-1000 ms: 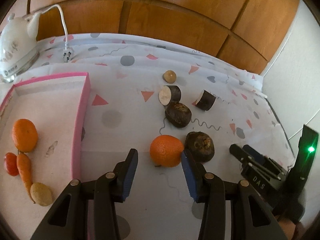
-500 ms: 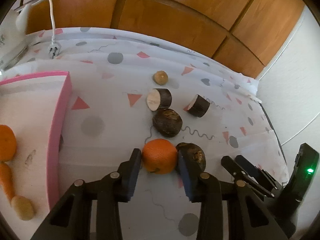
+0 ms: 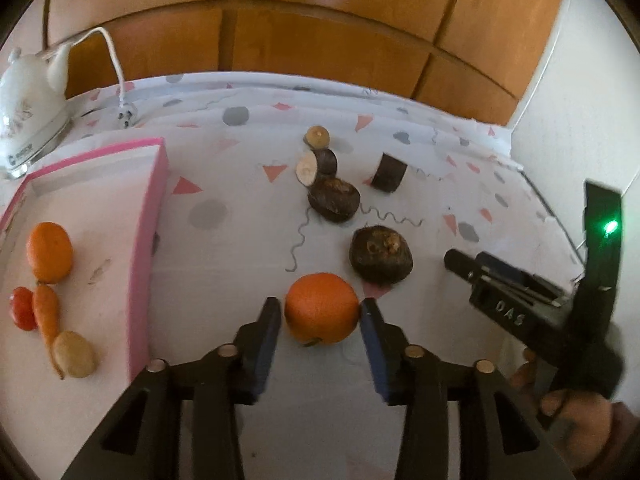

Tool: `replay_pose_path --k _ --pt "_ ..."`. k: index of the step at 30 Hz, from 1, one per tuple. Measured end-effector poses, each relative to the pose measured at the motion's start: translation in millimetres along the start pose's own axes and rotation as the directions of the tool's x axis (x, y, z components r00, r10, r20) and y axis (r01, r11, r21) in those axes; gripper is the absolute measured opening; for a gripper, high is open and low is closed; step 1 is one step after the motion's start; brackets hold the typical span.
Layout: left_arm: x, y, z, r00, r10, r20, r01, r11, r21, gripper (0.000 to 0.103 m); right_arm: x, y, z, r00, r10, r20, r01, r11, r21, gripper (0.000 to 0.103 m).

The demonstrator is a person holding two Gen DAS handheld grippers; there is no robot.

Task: Organize fruits
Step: 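Grasp the dark brown root cylinder with the right tool while the left tool holds the orange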

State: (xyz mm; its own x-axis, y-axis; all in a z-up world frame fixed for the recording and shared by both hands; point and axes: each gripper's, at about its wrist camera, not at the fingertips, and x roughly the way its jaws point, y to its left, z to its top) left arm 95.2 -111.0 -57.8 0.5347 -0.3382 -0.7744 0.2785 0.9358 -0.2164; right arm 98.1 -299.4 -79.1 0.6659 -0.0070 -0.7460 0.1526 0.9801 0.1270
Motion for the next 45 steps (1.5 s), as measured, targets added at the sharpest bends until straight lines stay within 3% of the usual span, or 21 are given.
replay_pose_path --k 2,3,6,14,17,26,28,30,38,41,45 --pt "9 -1 0 1.000 0.010 -0.005 -0.010 1.000 -0.002 0.046 0 0 0 1.000 -0.001 0.000 0.001 1.000 -0.001 0.047" --pt "10 -2 1 1.000 0.020 0.003 -0.020 1.000 0.007 0.040 -1 0 0 1.000 -0.001 0.000 0.001 1.000 -0.001 0.047" --pt "8 2 2 1.000 -0.003 -0.007 0.003 1.000 -0.017 0.039 -1 0 -1 1.000 0.001 0.000 -0.001 1.000 -0.001 0.047" --pt "1 9 -9 1.000 0.022 0.013 -0.022 0.999 -0.032 0.039 -1 2 2 1.000 -0.013 -0.017 0.012 1.000 -0.028 0.047" --pt "2 8 -11 0.999 0.025 0.023 -0.025 0.999 -0.025 0.039 -1 6 6 0.999 0.020 -0.034 -0.022 0.998 -0.055 0.047" --pt "3 7 -12 0.999 0.028 0.037 -0.028 1.000 -0.012 0.039 7 23 48 0.994 0.107 -0.031 -0.109 0.991 -0.079 0.047" --pt "3 7 -12 0.999 0.026 0.040 -0.025 1.000 -0.010 0.039 14 30 60 0.992 0.124 -0.036 -0.127 0.988 -0.092 0.054" --pt "3 7 -13 0.999 0.025 0.043 -0.025 1.000 -0.008 0.039 23 37 70 0.991 0.123 -0.043 -0.127 0.985 -0.115 0.060" --pt "2 6 -14 0.998 0.027 0.050 -0.027 1.000 0.001 0.039 65 52 92 0.989 0.110 -0.103 -0.117 0.991 -0.067 0.060" --pt "1 5 -14 0.998 0.026 0.050 -0.027 1.000 0.001 0.040 78 53 92 0.986 0.093 -0.142 -0.101 0.993 -0.056 0.039" --pt "2 5 -13 0.998 0.027 0.051 -0.027 1.000 0.004 0.040 67 47 85 0.989 0.077 -0.124 -0.085 0.994 -0.065 0.039"
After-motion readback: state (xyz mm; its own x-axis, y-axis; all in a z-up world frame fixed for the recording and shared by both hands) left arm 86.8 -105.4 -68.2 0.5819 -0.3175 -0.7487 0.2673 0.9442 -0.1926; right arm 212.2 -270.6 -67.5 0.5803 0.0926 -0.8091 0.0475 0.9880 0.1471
